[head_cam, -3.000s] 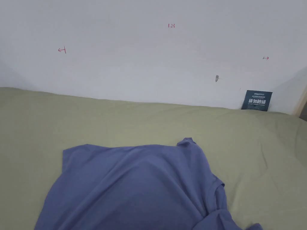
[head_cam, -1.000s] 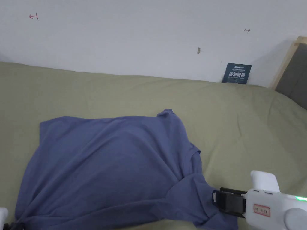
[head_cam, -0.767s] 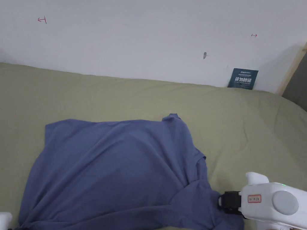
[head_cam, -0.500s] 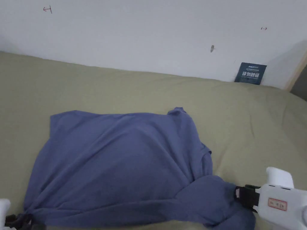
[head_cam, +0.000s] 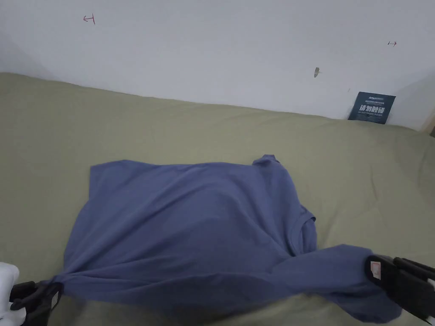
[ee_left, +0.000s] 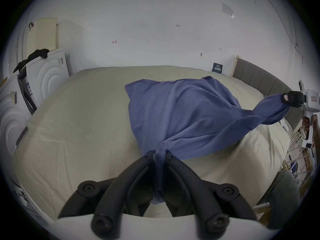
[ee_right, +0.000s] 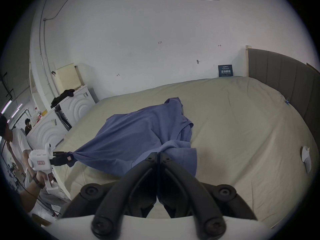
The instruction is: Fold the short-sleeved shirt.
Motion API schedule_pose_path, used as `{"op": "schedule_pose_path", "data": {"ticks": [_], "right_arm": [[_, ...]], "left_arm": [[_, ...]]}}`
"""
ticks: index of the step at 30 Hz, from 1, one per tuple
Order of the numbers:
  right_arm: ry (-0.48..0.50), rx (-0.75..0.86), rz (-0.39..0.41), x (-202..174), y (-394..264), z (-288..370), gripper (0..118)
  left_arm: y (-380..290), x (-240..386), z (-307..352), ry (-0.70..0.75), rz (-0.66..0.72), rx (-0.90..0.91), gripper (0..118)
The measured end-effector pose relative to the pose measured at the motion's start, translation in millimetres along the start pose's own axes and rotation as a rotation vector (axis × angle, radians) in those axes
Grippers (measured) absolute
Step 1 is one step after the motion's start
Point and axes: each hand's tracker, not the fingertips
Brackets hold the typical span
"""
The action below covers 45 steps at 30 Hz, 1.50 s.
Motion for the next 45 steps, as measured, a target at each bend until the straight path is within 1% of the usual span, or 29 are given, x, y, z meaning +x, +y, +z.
{"op": "schedule_pose_path", "data": {"ticks": [4,8,13,18,20,22,23,26,28,31,32,33,34,36,37,38,41,42,44,45], "right_arm": [[0.026,0.013,-0.008,6,-5,17,4],[-0.007,0.041,-0.017,10,-4,36,4],[-0.002,0.085,-0.044,15,-2,61,4],[-0.023,0.097,0.000,11,-5,83,4],[-0.014,0.105,0.015,10,-5,90,4],[-0.016,0.106,0.036,9,-4,91,4],[-0.016,0.103,0.043,10,-1,88,4],[-0.025,0.084,0.056,19,12,58,4],[-0.015,0.080,0.066,25,20,30,4],[0.007,0.051,0.084,33,34,-18,4],[0.000,0.039,0.105,34,38,-35,4],[-0.014,0.026,0.108,36,43,-51,4],[-0.007,0.011,0.111,34,45,-65,4],[-0.023,-0.006,0.112,37,50,-97,4],[-0.034,-0.019,0.122,38,52,-111,4],[-0.065,-0.028,0.128,39,54,-123,4],[-0.124,-0.044,0.182,44,58,-158,4],[-0.166,-0.059,0.193,45,58,-166,4],[-0.207,-0.084,0.236,43,58,-182,4],[-0.230,-0.087,0.252,41,58,-189,5]], "left_arm": [[1,-7,12,-0.012,-0.007,0.004,9],[1,-11,23,-0.024,-0.018,0.013,9],[-6,-11,39,-0.043,-0.048,0.026,9],[-14,-8,57,-0.076,-0.067,0.040,9],[-16,-10,64,-0.078,-0.065,0.045,9],[-16,-12,69,-0.078,-0.048,0.053,9],[-13,-15,70,-0.100,-0.018,0.051,9],[-2,-28,60,-0.130,0.080,0.055,9],[8,-38,47,-0.118,0.109,0.056,9],[25,-50,20,-0.112,0.127,0.019,9],[31,-53,11,-0.105,0.117,0.009,9],[37,-56,1,-0.111,0.108,-0.013,9],[43,-58,-8,-0.091,0.107,-0.022,9],[56,-61,-26,-0.077,0.067,-0.056,9],[60,-61,-33,-0.062,0.058,-0.059,9],[65,-61,-42,-0.060,0.032,-0.082,9],[76,-59,-68,-0.041,-0.024,-0.133,9],[78,-58,-77,-0.037,-0.044,-0.173,9],[80,-55,-94,-0.034,-0.048,-0.207,9],[78,-53,-98,-0.027,-0.062,-0.217,14]]}}
